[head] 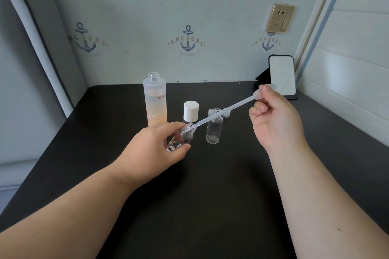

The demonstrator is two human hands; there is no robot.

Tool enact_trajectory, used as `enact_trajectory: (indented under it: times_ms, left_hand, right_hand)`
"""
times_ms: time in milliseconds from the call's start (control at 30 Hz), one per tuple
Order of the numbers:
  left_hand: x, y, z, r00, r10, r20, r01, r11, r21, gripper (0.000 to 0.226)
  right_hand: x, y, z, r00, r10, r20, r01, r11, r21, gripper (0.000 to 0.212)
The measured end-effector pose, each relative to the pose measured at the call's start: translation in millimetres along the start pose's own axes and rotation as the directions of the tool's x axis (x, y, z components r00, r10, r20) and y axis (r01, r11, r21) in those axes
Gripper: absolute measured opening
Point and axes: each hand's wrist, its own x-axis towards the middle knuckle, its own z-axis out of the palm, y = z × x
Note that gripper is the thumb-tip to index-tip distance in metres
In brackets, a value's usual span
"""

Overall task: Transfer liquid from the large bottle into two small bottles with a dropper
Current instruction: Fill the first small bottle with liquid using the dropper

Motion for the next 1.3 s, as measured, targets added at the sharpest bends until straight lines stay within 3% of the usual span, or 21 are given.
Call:
enact_trajectory:
  times_ms: [300,600,767,900,1167,1233,1300]
  left_hand:
    - [0.1,-0.6,0.0,1.000,0.018,0.002,-0.018,1.000,0.004,0.035]
    - [0.6,0.0,-0.9,1.000,-0.001,-0.013,0.001,1.000,0.019,0.028]
    - [0.6,0.6,-1.6,1.000,-0.027,0.008,0.027,0.999,-0.029,0.025]
    - [0.1,1.0,-1.9,0.998,-0.064,0.029,0.066,0.996,-0.065,0.027]
    - [1.6,-1.4,-0.9,0.988,-0.113,0.109,0.124,0.987,-0.099,0.020]
    - [0.8,0.7,-2.0,0.989,-0.117,0.088,0.126,0.986,-0.111,0.023]
    - [-1.3,2.3,-4.4,0.988,-0.149,-0.046,0.135,0.964,-0.227,0.033]
  right_hand:
    - [0.9,-0.7,-2.7,1.000,-0.008,-0.023,0.008,1.000,-0.003,0.028]
    - [0.3,1.9,-0.6,1.000,-0.027,0.007,0.027,0.999,0.036,0.011]
    - [0.4,-1.7,-2.4,0.999,-0.037,-0.033,0.040,0.996,0.077,0.024]
    - [-0.5,-3.7,-2.1,0.996,-0.023,-0.085,0.034,0.992,0.125,0.013]
    - [-0.4,-3.3,-3.0,0.989,0.032,-0.142,-0.003,0.980,0.197,0.021]
    - [-0.6,-3.8,-3.1,0.990,0.031,-0.141,-0.002,0.979,0.202,0.022]
    - [-1.2,-3.6,-2.1,0.990,0.035,-0.138,-0.007,0.980,0.200,0.021]
